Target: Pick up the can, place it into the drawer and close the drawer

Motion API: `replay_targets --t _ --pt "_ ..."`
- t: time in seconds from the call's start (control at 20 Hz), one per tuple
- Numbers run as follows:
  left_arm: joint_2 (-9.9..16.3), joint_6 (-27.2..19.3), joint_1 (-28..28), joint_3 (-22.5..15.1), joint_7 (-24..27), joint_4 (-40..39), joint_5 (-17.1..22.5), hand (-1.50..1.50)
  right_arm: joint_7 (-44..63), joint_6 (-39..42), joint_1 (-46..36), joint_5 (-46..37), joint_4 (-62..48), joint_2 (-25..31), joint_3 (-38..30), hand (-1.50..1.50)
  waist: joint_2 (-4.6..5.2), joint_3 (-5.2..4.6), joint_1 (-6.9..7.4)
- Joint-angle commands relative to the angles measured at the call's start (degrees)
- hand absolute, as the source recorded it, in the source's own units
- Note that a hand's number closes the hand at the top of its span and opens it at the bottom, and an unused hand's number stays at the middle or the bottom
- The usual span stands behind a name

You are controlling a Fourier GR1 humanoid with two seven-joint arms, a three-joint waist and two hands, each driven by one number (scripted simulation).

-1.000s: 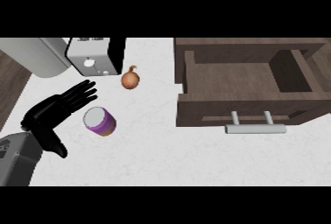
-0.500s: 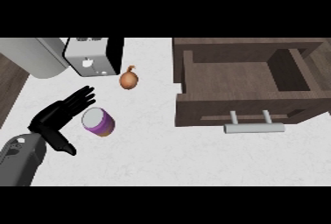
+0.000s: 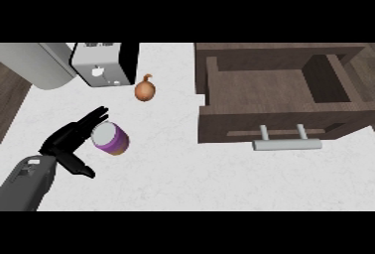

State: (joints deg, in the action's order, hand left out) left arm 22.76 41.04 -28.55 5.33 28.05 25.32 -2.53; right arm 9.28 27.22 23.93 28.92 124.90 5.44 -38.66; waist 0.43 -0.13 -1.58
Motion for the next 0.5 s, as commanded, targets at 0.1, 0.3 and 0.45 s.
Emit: replay_targets --t 0.1,0.3,0.45 --pt "-1.6 2.6 -3.1 -0.1 6.4 -8.3 -1.7 -1.5 -1.7 2.6 -0.3 -1.0 -3.2 -0.3 -0.9 -1.5 0.23 -0.04 -0.37" --pt "-2.9 3.6 -3.1 -1.6 8.8 -8.5 -2.9 -1.5 -0.1 0.5 -3.5 0.1 -3.1 1.6 -1.3 -1.5 0.3 -0.07 -0.19" --pt "-2.2 4.5 -5.1 -0.8 7.7 -11.4 -2.3 -1.5 -0.1 2.5 -1.0 0.6 -2.0 0.6 -1.2 -1.5 0.34 -0.09 -0.81"
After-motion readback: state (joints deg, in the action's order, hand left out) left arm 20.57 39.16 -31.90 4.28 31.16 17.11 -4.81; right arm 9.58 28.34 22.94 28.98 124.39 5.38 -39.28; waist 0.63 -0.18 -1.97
